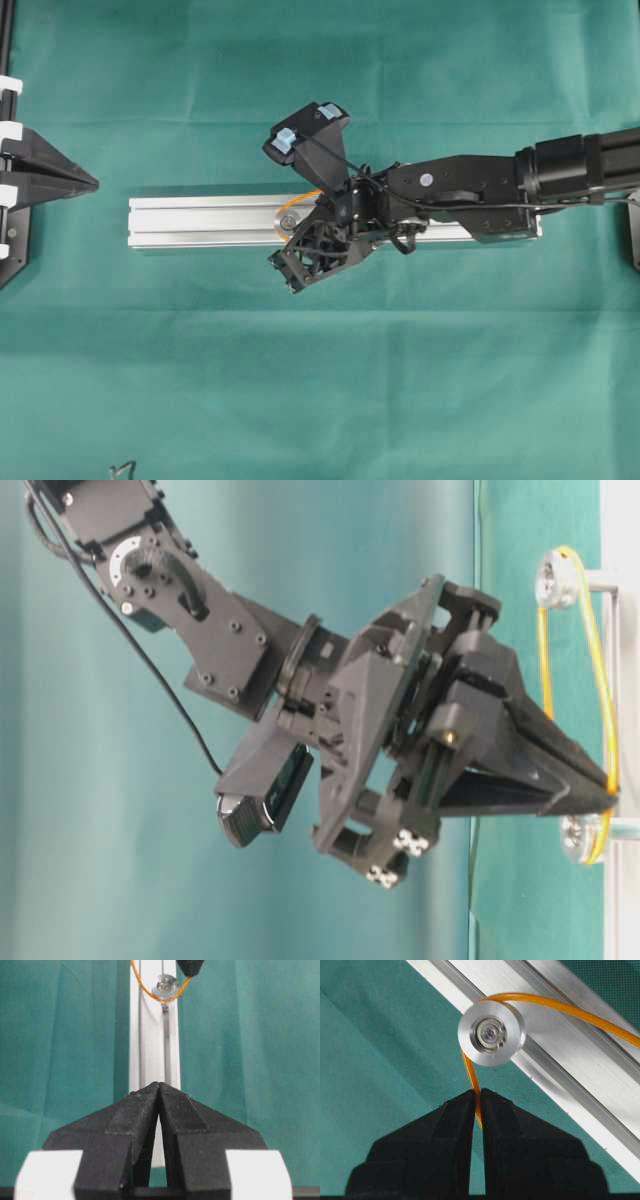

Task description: Hook the rubber onto the shaft.

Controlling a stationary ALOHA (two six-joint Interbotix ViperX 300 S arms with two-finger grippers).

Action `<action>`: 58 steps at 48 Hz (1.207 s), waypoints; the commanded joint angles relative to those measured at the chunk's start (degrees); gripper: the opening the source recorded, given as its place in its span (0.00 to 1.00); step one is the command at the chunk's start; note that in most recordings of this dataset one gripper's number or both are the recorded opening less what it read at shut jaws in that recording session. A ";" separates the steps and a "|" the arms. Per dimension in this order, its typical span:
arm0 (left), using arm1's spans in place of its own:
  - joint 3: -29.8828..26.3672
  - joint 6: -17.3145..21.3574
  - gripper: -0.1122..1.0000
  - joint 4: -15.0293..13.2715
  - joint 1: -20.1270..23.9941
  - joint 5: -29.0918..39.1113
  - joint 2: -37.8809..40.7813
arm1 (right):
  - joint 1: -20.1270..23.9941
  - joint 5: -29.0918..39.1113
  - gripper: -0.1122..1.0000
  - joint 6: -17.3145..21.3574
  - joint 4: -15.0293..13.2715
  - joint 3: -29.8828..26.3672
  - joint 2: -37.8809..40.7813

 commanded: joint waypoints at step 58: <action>-1.85 -0.09 0.12 0.26 -0.09 -0.44 0.44 | 0.18 -2.64 0.17 -2.64 -3.96 4.57 -6.33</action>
